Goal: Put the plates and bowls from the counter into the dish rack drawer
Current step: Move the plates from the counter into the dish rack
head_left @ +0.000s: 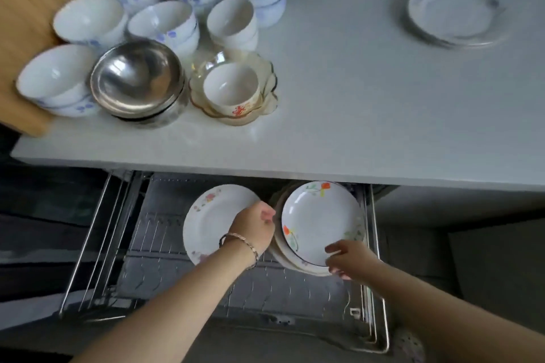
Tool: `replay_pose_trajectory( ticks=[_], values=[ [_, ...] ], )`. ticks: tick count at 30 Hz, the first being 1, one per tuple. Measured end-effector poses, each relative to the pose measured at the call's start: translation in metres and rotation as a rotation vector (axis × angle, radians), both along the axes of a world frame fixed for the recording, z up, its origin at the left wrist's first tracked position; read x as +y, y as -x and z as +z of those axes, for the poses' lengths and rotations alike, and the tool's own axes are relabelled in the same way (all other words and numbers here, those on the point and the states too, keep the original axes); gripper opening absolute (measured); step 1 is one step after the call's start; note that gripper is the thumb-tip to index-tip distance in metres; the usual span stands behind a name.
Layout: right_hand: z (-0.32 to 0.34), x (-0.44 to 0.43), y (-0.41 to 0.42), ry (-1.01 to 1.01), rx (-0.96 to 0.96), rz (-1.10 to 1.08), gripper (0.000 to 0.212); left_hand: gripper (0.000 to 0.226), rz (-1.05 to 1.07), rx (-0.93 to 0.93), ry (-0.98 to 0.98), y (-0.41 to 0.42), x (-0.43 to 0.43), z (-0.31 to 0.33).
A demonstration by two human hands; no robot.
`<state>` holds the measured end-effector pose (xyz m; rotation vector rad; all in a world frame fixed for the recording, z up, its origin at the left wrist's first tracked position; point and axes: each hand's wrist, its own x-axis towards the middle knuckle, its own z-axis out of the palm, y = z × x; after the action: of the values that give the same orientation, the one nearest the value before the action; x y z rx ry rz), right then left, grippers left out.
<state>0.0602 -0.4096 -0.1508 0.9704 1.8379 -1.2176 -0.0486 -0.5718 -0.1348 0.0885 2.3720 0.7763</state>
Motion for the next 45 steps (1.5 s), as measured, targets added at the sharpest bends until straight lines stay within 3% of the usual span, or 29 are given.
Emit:
replay_pose_trajectory(
  ticks=[10,17,22,26,29,32,35,37,40,43,45],
  values=[
    [0.133,0.246,-0.096,-0.407,0.203,0.318,0.032,0.03,-0.213,0.04,0.067,-0.066,0.22,0.118],
    [0.2,0.37,-0.115,-0.559,0.263,0.224,0.037,0.027,-0.26,0.097,0.028,-0.08,0.332,0.179],
    [0.215,0.411,-0.095,-0.552,0.313,0.163,0.035,0.023,-0.233,0.127,0.069,-0.06,0.366,0.198],
    [0.211,0.43,-0.065,-0.537,0.334,0.145,0.035,0.017,-0.175,0.06,0.079,-0.024,0.389,0.191],
    [0.203,0.448,-0.028,-0.535,0.331,0.15,0.035,0.03,-0.118,0.047,0.051,0.018,0.412,0.177],
    [0.192,0.471,0.02,-0.513,0.315,0.095,0.035,0.011,-0.03,0.026,-0.043,0.068,0.437,0.165],
    [0.179,0.494,0.074,-0.466,0.279,0.017,0.037,0.023,0.087,-0.014,-0.104,0.118,0.463,0.151],
    [0.167,0.505,0.109,-0.441,0.24,-0.02,0.041,0.003,0.136,-0.055,-0.124,0.146,0.479,0.141],
    [0.145,0.519,0.159,-0.401,0.203,-0.097,0.052,0.039,0.159,-0.094,-0.08,0.192,0.497,0.116],
    [0.119,0.532,0.202,-0.358,0.173,-0.184,0.064,0.04,0.187,-0.142,-0.07,0.229,0.509,0.088],
    [0.104,0.536,0.223,-0.314,0.167,-0.274,0.06,0.037,0.22,-0.171,-0.105,0.247,0.516,0.071]
  ],
)
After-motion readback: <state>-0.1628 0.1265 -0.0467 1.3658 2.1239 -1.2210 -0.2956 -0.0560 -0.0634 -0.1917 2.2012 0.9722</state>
